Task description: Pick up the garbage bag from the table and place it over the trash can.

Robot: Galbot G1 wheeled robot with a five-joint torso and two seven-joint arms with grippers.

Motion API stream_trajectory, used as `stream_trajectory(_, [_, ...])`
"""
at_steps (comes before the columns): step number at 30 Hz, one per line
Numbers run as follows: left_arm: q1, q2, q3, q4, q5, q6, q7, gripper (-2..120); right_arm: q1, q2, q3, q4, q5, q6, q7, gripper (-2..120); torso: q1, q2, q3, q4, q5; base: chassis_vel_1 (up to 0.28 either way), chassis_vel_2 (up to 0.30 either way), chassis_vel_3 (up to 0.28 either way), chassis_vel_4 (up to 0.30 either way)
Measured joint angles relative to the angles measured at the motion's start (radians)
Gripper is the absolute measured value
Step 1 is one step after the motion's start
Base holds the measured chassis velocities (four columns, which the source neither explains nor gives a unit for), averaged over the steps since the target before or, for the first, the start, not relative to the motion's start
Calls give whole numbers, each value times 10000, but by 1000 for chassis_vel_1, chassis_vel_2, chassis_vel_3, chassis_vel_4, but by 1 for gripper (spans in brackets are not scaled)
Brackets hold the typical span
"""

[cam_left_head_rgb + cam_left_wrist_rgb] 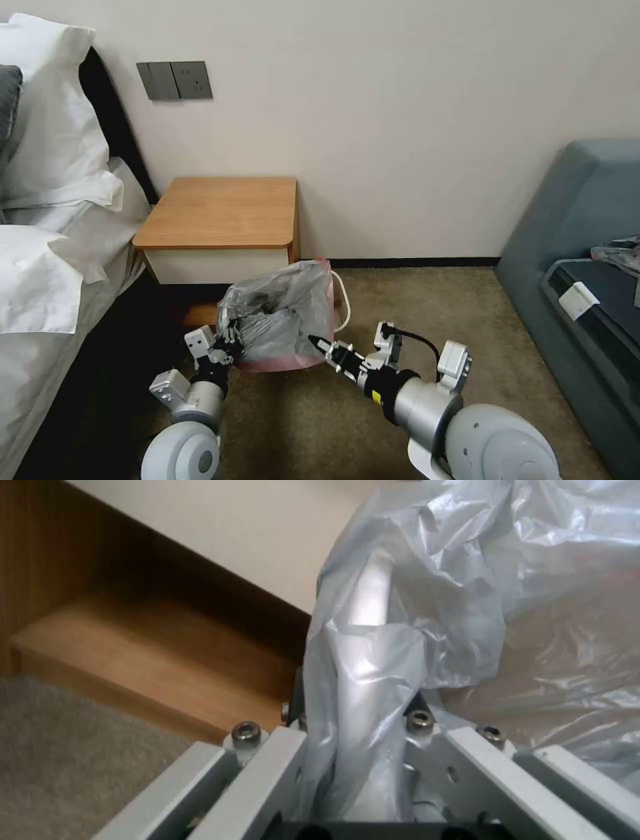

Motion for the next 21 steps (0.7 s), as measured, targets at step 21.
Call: stream_trajectory(21, [192, 5, -128, -396, -658, 175, -103, 5, 200, -188, 1338, -694, -1040, -229, -751, 0, 0, 0, 0, 1, 1, 0, 0, 0, 0])
